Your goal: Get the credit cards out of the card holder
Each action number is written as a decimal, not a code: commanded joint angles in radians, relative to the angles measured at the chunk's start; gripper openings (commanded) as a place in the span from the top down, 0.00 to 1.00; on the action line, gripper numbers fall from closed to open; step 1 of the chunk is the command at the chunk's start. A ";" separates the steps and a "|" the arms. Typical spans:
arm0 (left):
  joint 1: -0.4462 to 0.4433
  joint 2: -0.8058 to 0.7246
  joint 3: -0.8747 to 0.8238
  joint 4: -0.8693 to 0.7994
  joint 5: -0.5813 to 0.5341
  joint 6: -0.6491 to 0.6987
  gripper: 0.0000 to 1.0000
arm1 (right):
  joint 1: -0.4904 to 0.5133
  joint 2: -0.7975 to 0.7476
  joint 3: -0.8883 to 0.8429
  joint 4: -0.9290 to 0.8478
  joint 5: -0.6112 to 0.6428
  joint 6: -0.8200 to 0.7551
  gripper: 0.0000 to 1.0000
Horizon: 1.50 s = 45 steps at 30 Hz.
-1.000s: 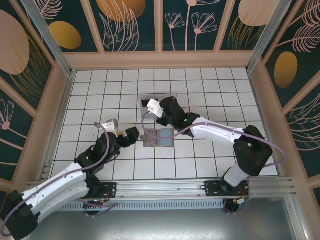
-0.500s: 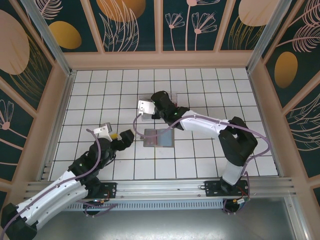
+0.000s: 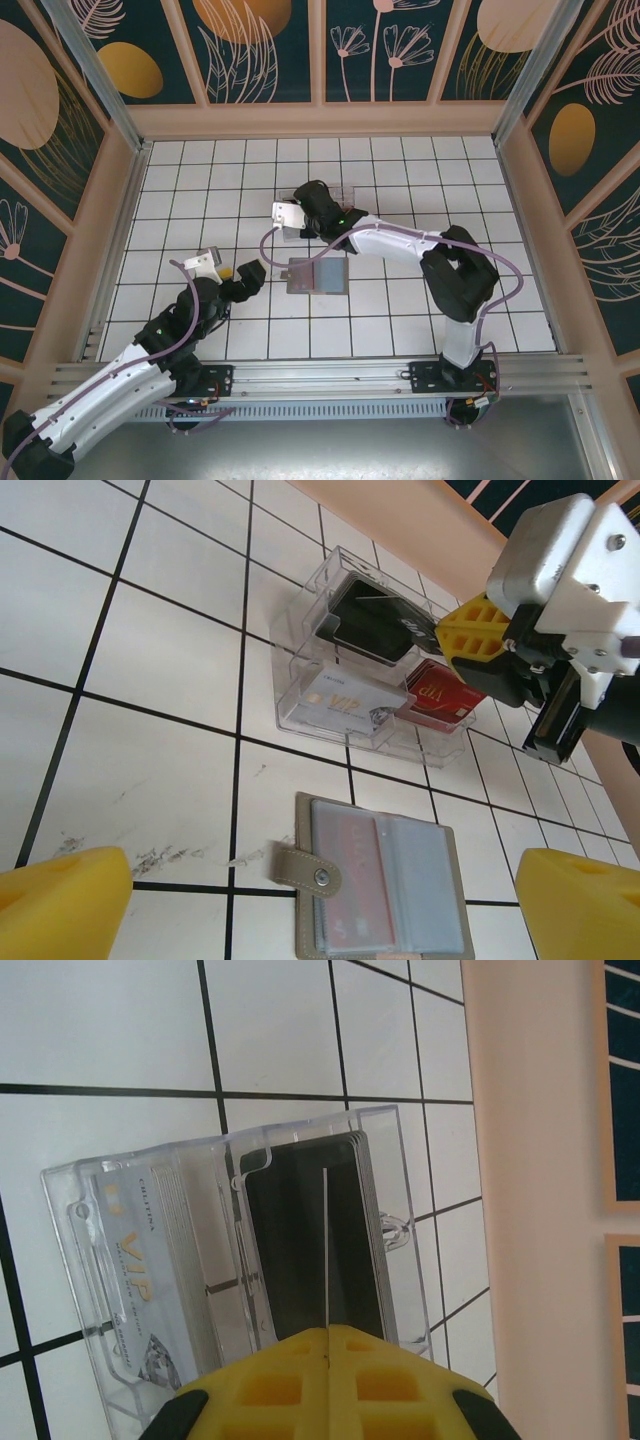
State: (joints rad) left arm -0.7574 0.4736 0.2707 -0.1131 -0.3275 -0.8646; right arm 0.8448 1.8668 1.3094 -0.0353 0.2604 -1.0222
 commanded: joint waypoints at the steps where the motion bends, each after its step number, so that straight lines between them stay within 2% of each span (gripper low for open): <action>1: 0.001 -0.007 -0.011 -0.008 -0.024 0.025 0.01 | -0.016 0.025 0.042 -0.020 -0.016 0.008 1.00; 34: 0.001 -0.004 -0.022 -0.006 -0.036 0.033 0.02 | -0.022 0.110 0.124 -0.019 -0.020 0.053 1.00; 45: 0.001 -0.005 -0.021 -0.006 -0.034 0.038 0.01 | -0.040 0.130 0.125 0.012 0.008 0.060 0.95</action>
State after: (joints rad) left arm -0.7574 0.4736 0.2611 -0.1135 -0.3496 -0.8452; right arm 0.8215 1.9667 1.4059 -0.0391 0.2401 -0.9848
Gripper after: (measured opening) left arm 0.986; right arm 0.053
